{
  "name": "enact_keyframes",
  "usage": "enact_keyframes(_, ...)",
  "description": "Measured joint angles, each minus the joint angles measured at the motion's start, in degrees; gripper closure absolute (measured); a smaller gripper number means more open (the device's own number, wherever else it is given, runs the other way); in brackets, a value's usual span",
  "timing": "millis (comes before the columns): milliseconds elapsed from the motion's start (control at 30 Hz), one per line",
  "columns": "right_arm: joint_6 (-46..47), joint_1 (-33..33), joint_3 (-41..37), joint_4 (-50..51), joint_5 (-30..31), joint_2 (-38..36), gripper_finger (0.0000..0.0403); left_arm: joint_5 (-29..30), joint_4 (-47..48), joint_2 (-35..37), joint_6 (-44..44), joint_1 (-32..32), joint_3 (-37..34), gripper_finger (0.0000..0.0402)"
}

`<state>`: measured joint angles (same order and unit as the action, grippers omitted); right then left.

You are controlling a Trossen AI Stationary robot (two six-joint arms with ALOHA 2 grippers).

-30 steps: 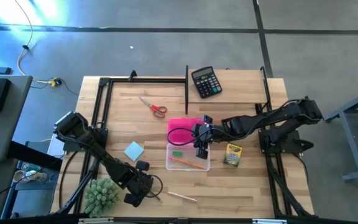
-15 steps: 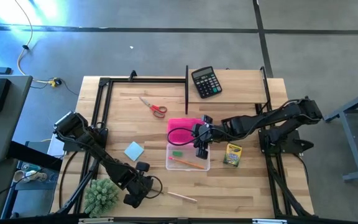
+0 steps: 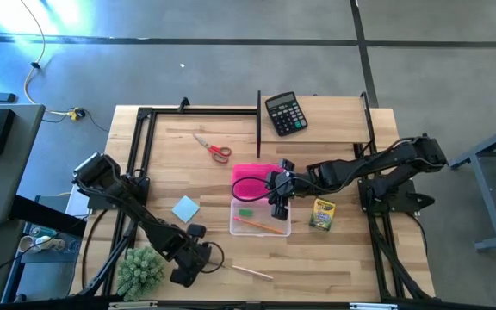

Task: Pack school essentials
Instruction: Put the black pencil into the pink supply box

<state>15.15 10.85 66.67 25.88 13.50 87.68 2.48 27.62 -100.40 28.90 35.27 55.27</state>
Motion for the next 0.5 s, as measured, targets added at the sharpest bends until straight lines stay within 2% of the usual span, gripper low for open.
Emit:
enact_keyframes(300,-0.2,0.0,0.0,-0.2,0.4,-1.0,0.0277,3.2,-0.8,4.1,0.2,-2.7,0.1,0.0398)
enact_keyframes(500,-1.3,-0.1,0.1,0.4,5.4,-4.1,0.0277,8.0,-2.1,6.7,-4.3,-8.4,0.2,0.0398)
